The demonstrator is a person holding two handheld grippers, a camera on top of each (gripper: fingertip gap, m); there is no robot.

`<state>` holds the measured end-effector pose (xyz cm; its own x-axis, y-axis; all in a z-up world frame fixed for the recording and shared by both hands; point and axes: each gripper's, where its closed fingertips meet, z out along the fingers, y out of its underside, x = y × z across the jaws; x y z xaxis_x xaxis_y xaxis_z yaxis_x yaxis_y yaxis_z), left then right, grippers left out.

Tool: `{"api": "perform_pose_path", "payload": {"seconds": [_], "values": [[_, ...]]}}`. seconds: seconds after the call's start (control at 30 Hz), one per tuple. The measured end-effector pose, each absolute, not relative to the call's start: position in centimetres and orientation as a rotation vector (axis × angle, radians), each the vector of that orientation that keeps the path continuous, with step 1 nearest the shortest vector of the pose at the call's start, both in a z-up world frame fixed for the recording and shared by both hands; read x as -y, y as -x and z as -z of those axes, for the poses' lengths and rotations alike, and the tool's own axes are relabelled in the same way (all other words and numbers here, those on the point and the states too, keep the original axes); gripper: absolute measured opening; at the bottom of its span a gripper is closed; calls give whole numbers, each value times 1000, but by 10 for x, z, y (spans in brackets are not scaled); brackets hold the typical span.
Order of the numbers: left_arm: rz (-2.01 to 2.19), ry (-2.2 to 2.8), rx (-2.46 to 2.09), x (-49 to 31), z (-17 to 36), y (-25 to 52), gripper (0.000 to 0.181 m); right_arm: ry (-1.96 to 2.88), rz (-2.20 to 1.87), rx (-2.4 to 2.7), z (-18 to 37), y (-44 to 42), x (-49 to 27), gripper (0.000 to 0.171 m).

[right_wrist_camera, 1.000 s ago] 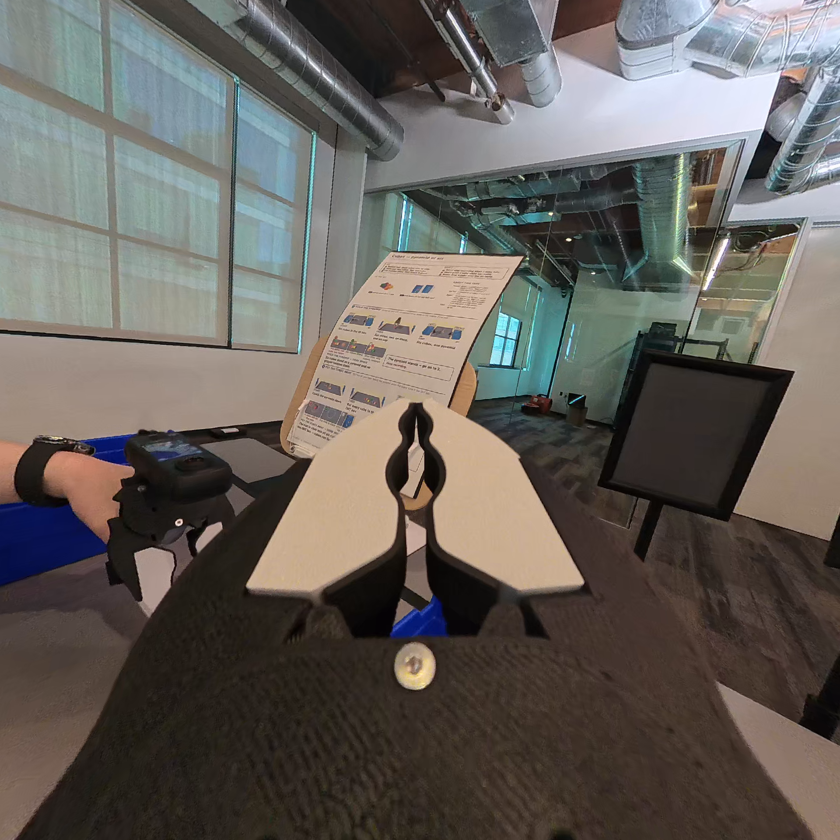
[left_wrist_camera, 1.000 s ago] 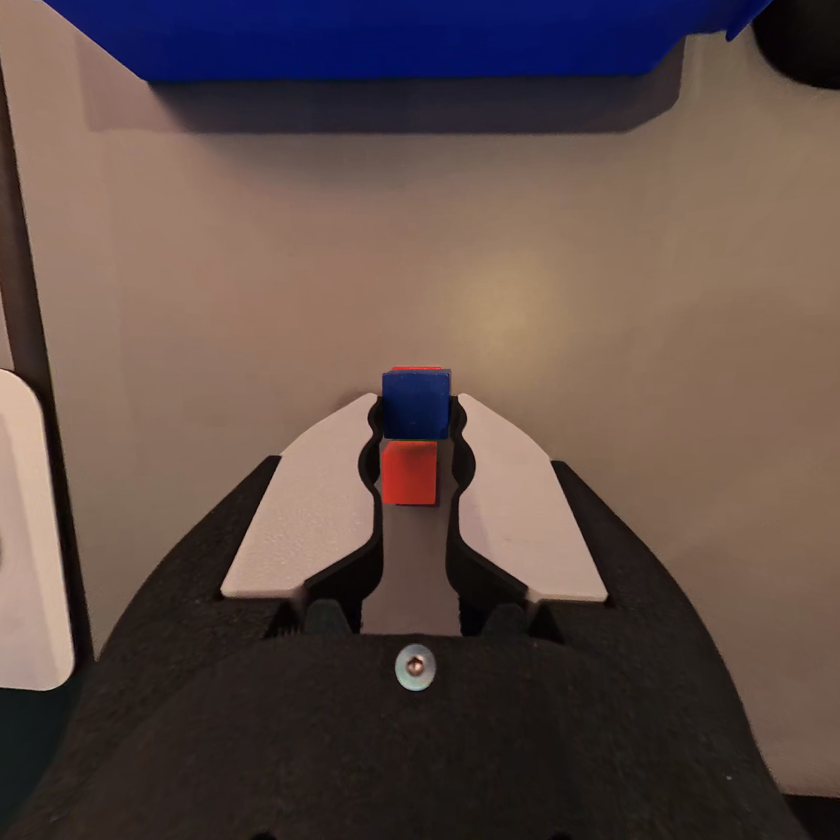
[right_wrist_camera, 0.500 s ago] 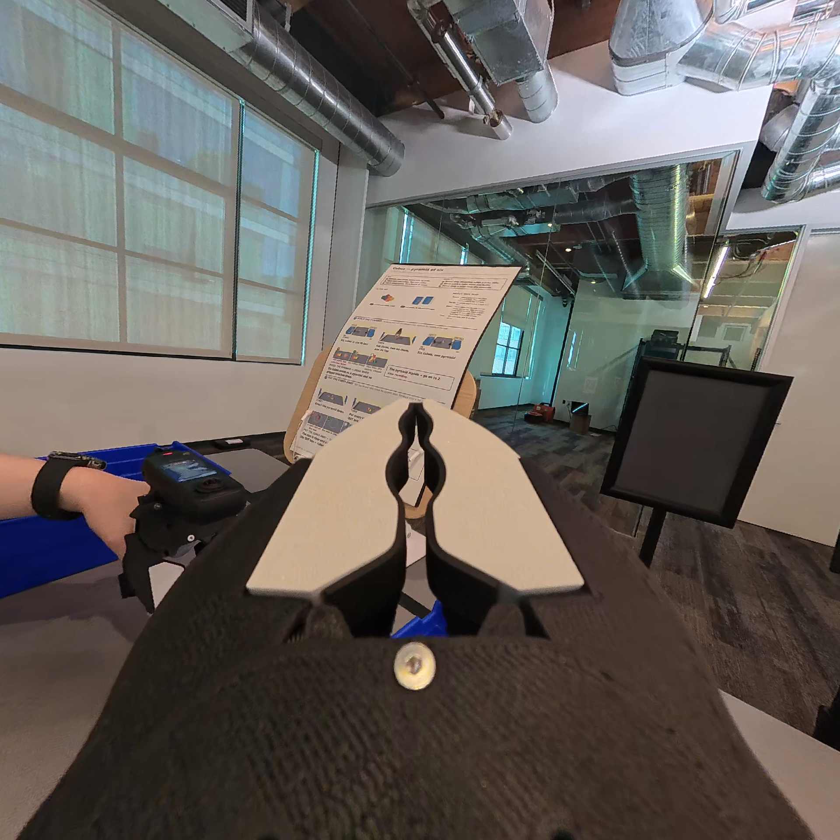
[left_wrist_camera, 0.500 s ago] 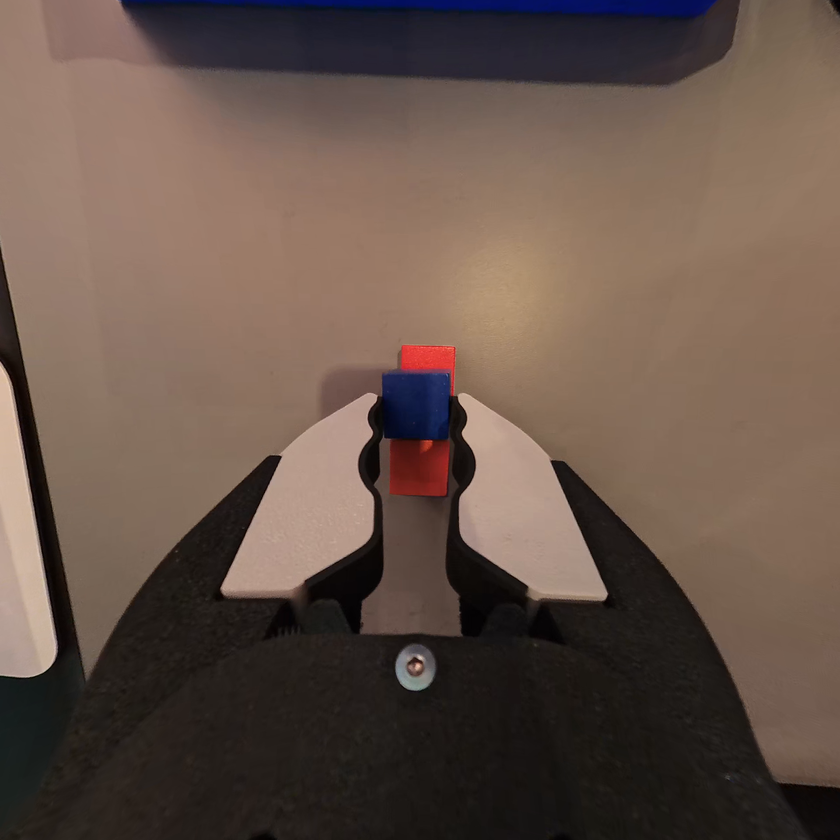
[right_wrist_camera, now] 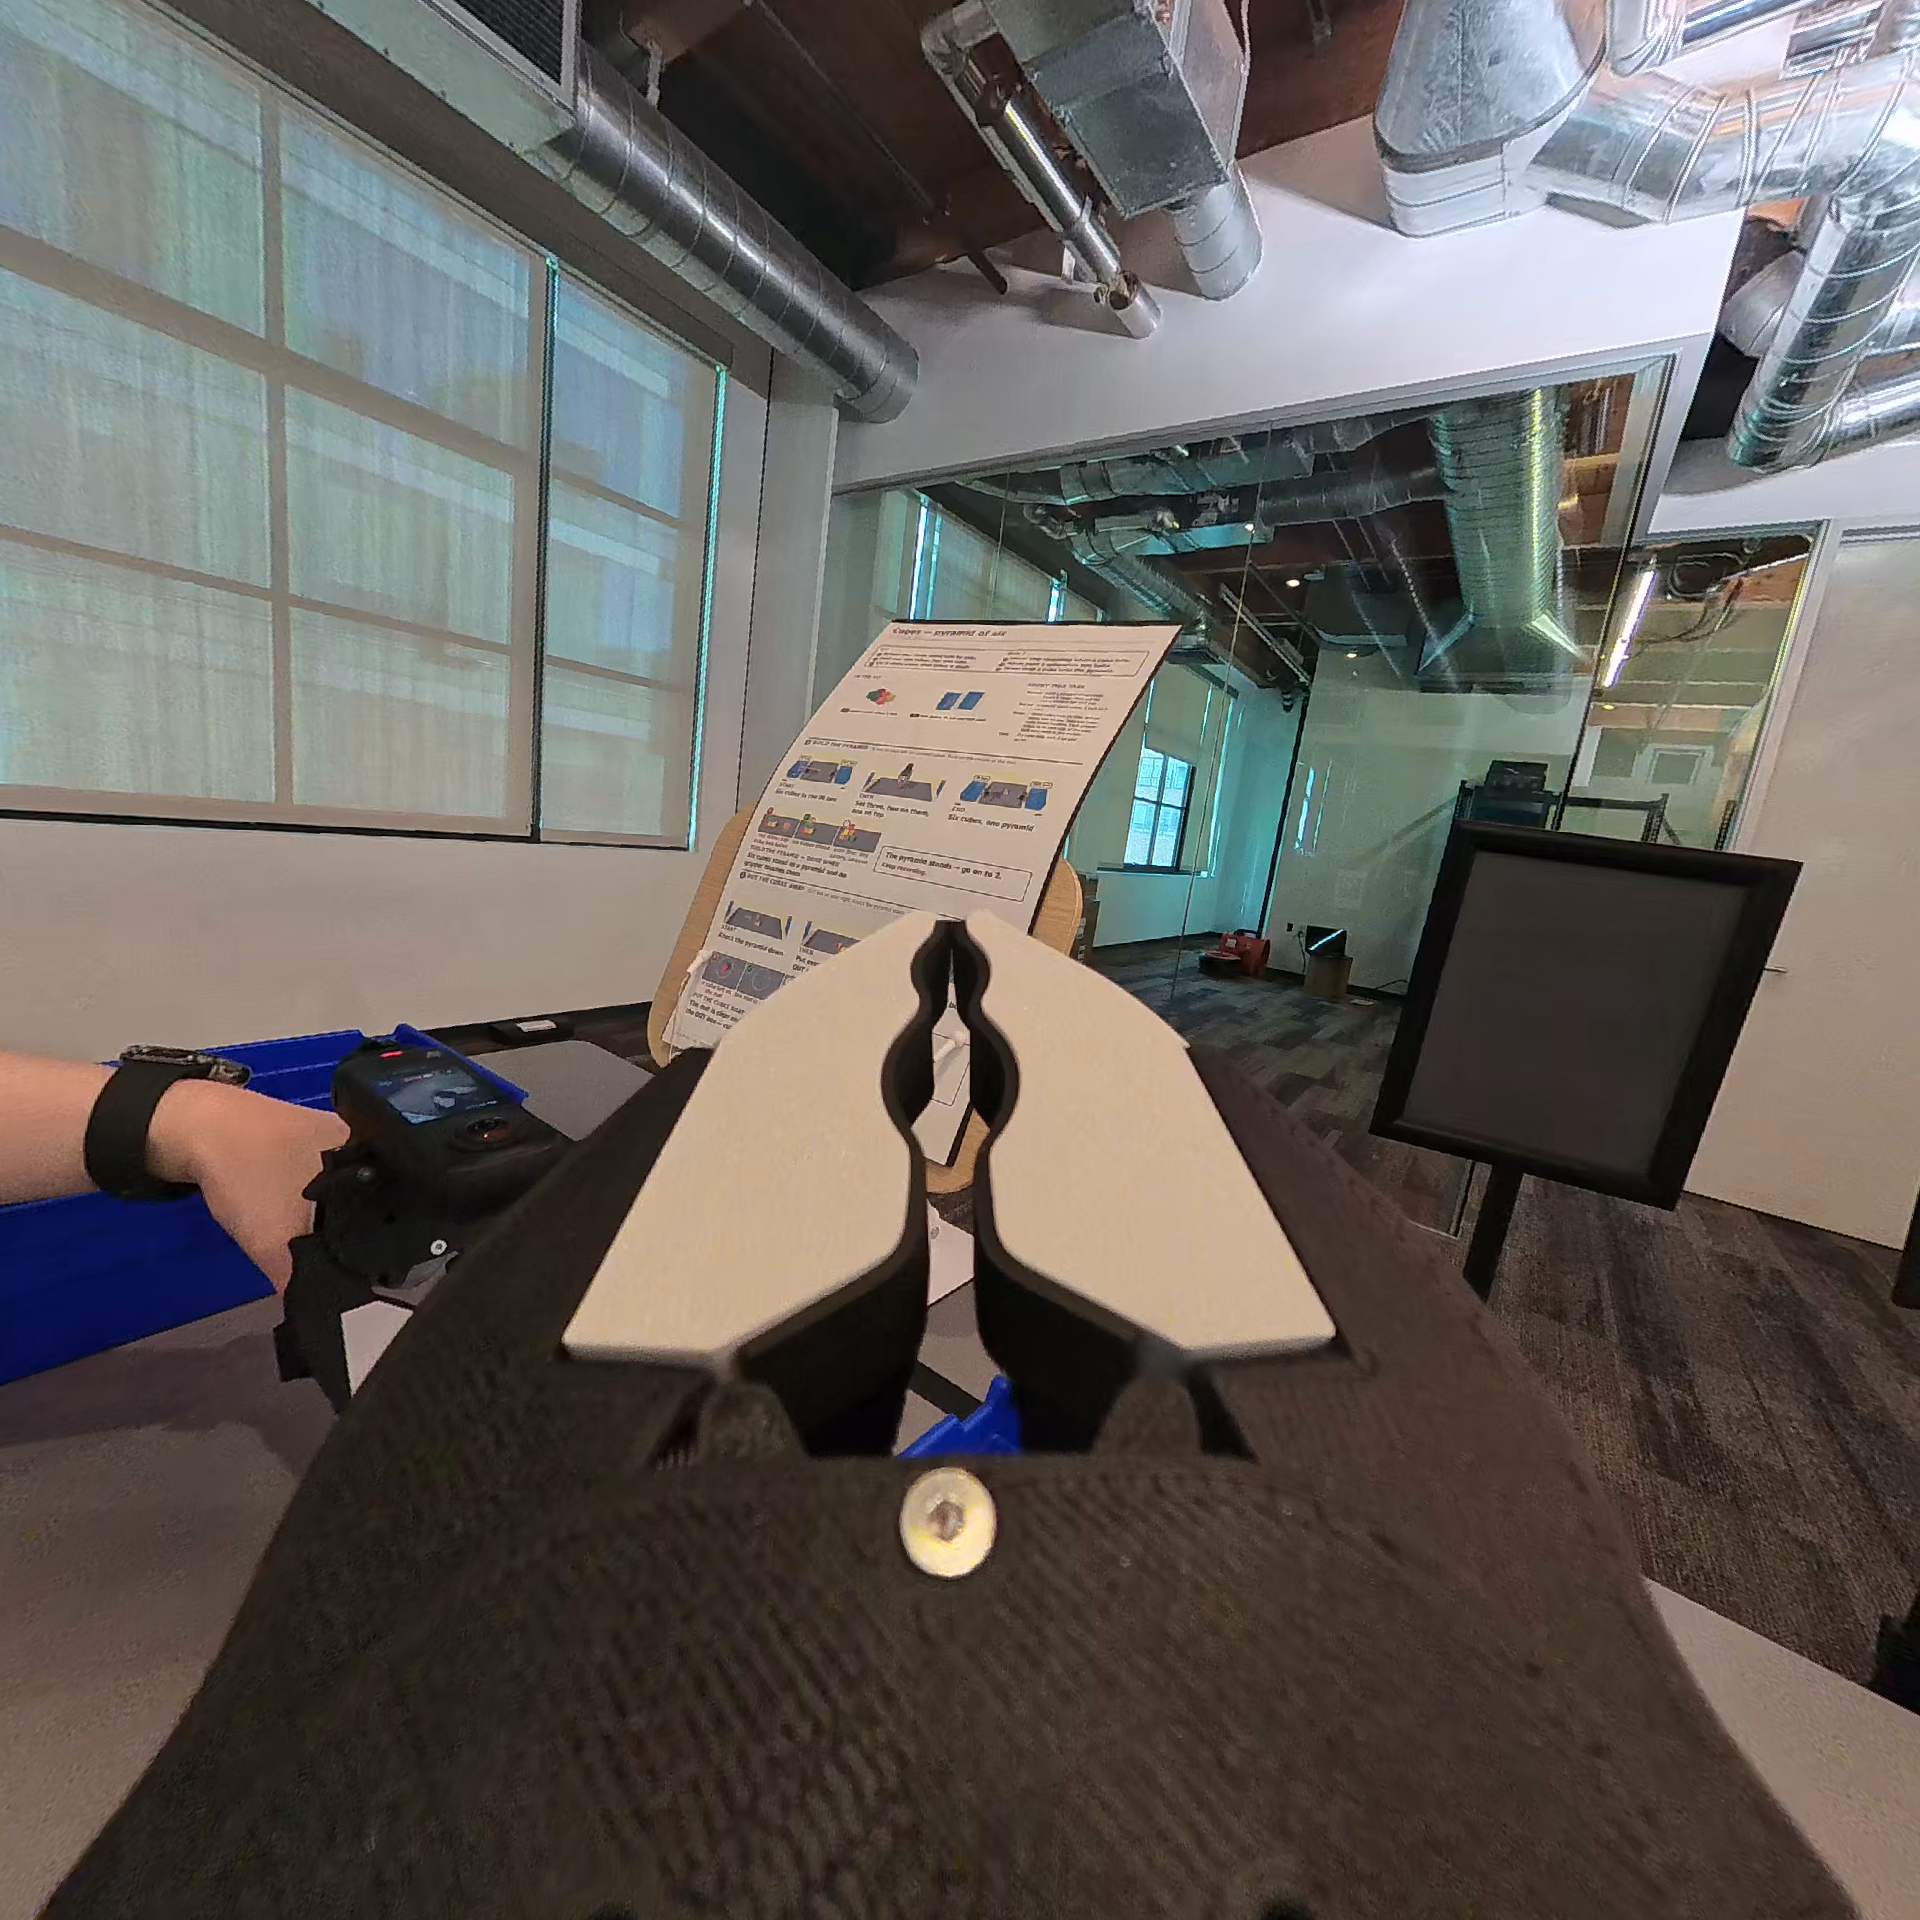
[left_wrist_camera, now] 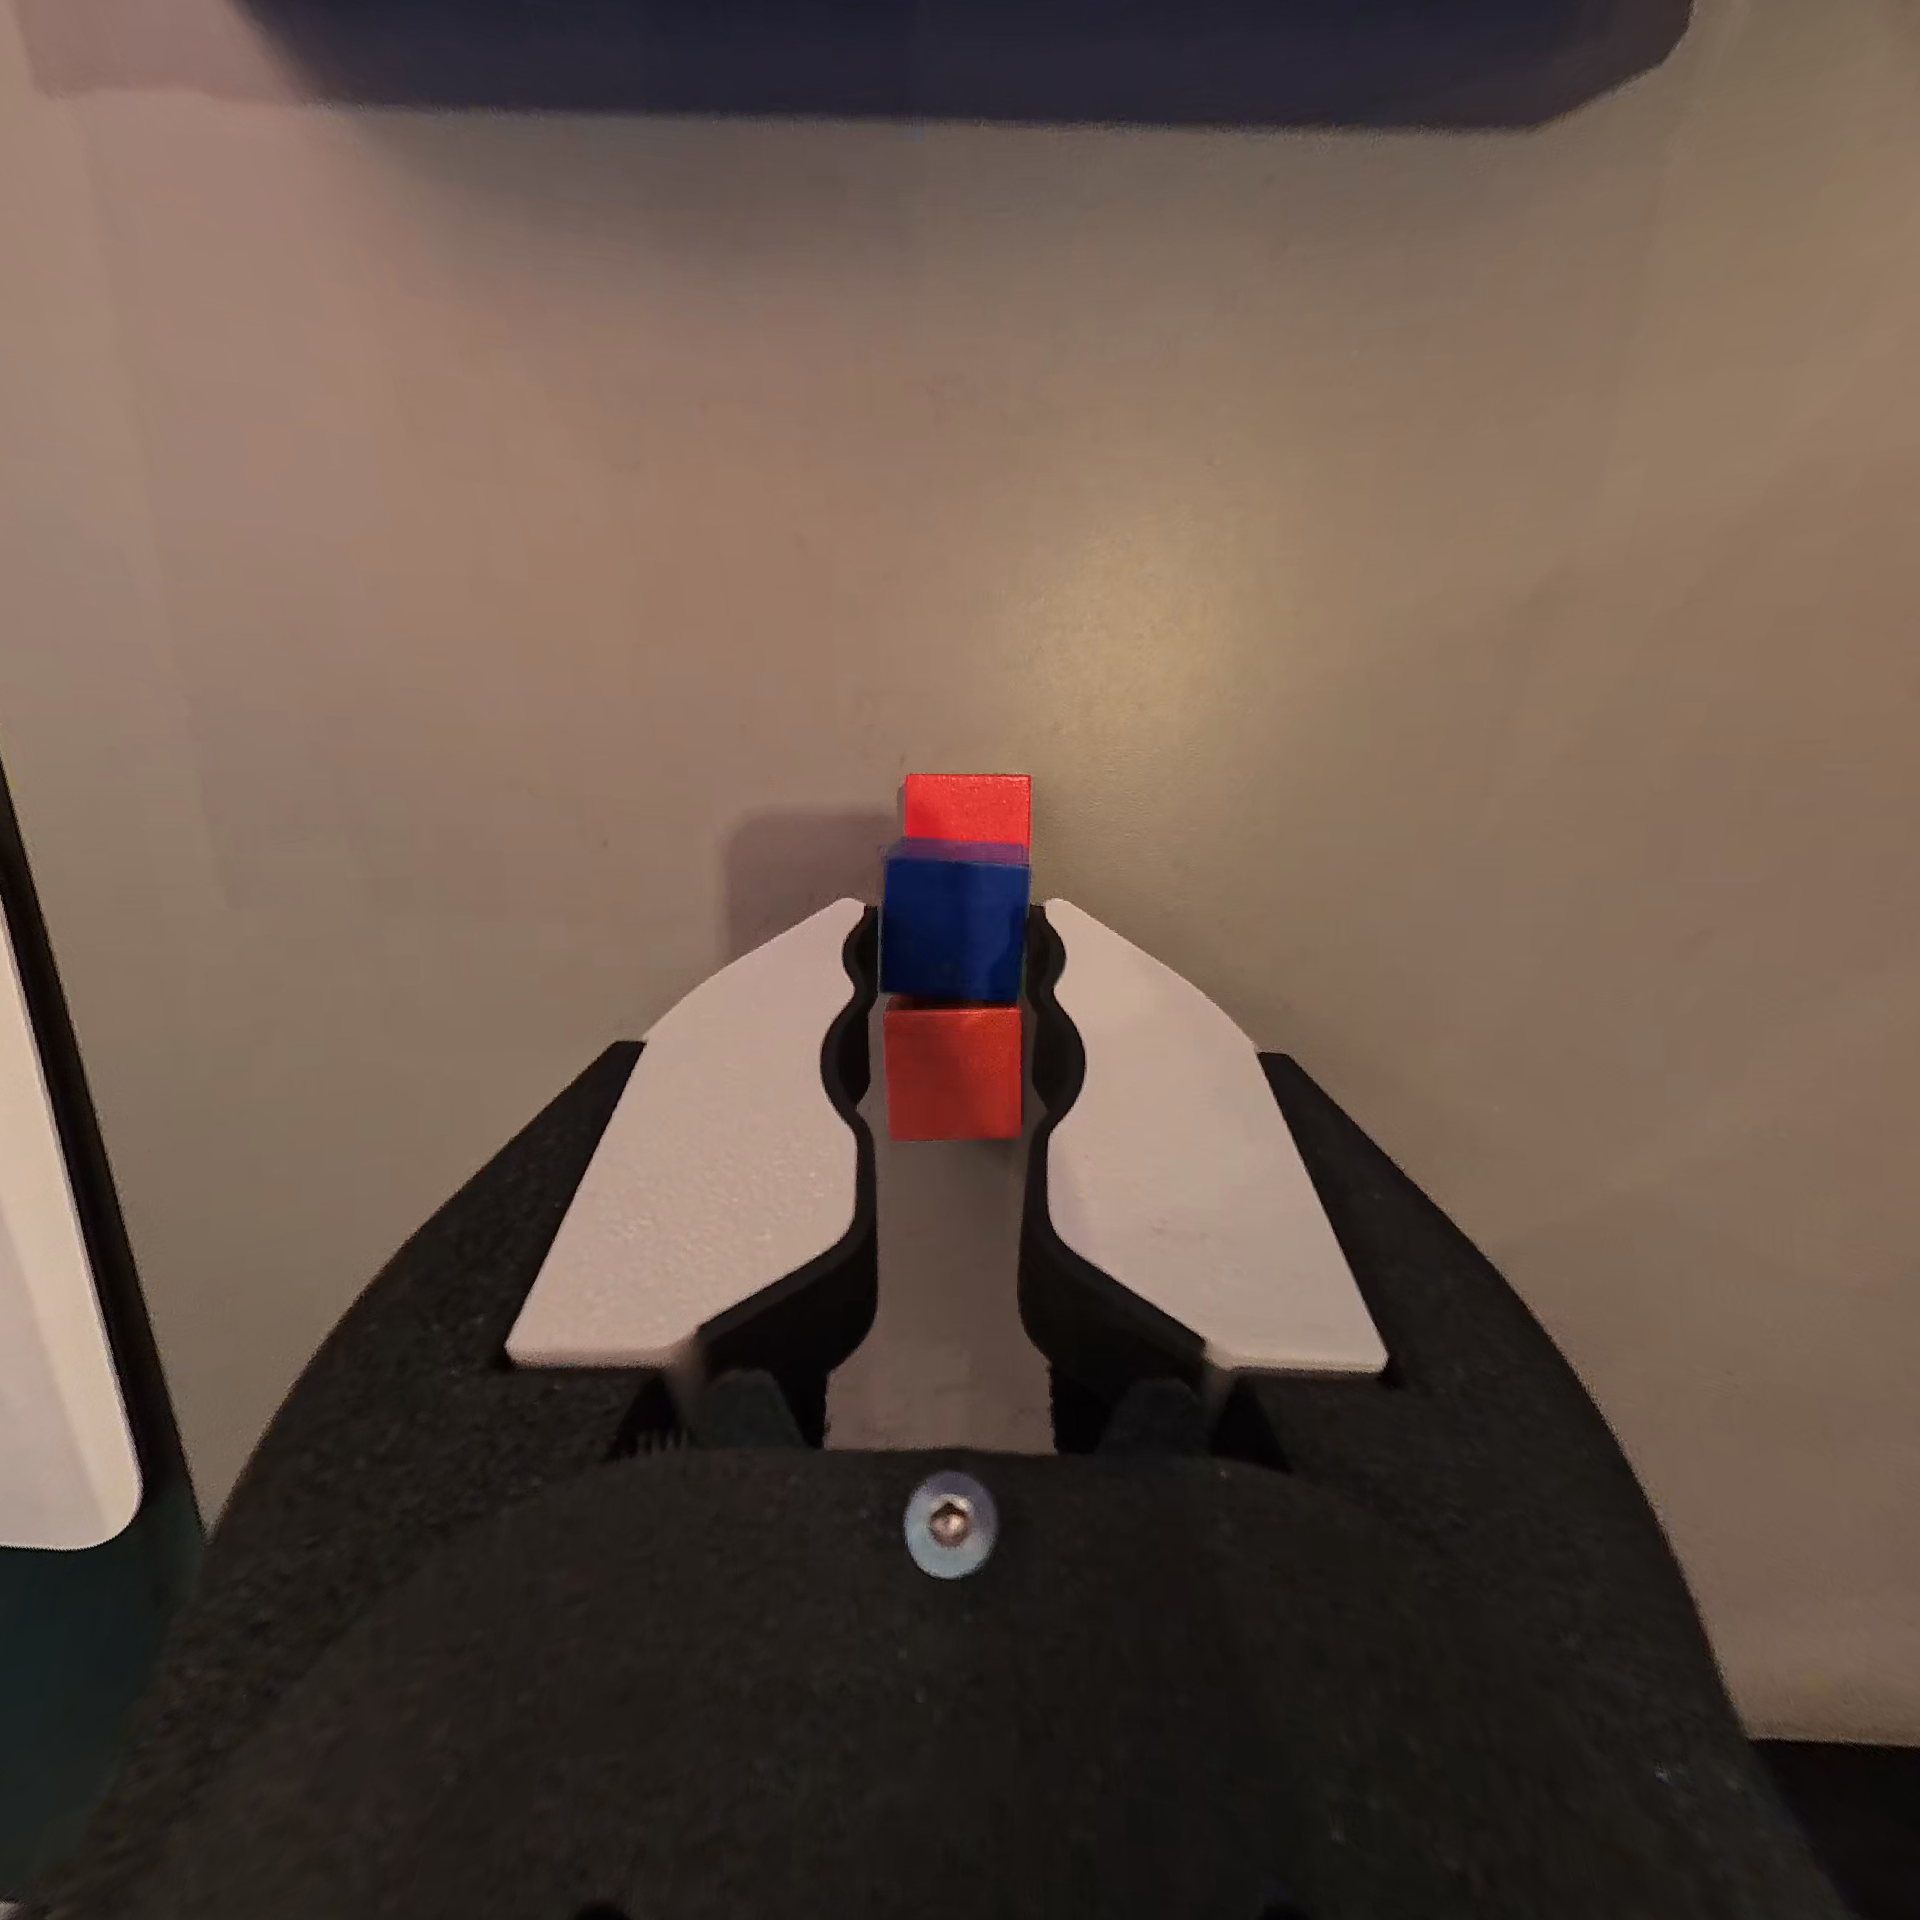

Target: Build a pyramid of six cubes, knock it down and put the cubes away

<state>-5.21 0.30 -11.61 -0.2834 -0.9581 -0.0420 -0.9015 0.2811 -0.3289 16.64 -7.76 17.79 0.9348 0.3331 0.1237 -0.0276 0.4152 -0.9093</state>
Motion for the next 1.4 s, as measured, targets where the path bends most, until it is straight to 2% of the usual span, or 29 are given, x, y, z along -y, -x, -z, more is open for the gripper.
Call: {"api": "perform_pose_path", "payload": {"seconds": [0.13, 0.2, 0.33, 0.57, 0.83, 0.97, 1.13, 1.23, 1.4], "values": [[374, 1722, -2316, -2, 115, 51, 27, 1122, -232, 303, -178, -168, 78, 1], [380, 1724, -2299, -3, 114, 50, 36, 1123, -233, 301, -178, -168, 78, 1], [437, 1725, -2295, 1, 107, 49, 41, 1127, -232, 300, -177, -169, 77, 1], [439, 1780, -2212, -21, 86, 72, 41, 1131, -226, 317, -178, -166, 78, 1], [468, 1810, -2180, -23, 96, 103, 39, 1182, -241, 384, -171, -150, 70, 1], [485, 1775, -2167, -18, 99, 104, 39, 1294, -329, 549, -152, -116, 62, 4], [496, 1746, -2134, -14, 102, 103, 42, 1499, -402, 825, -102, -65, 50, 12], [492, 1755, -2131, -15, 104, 106, 42, 1546, -338, 865, -89, -54, 38, 15], [486, 1777, -2045, -21, 103, 106, 42, 1583, -509, 936, -74, -17, 37, 23]]}}
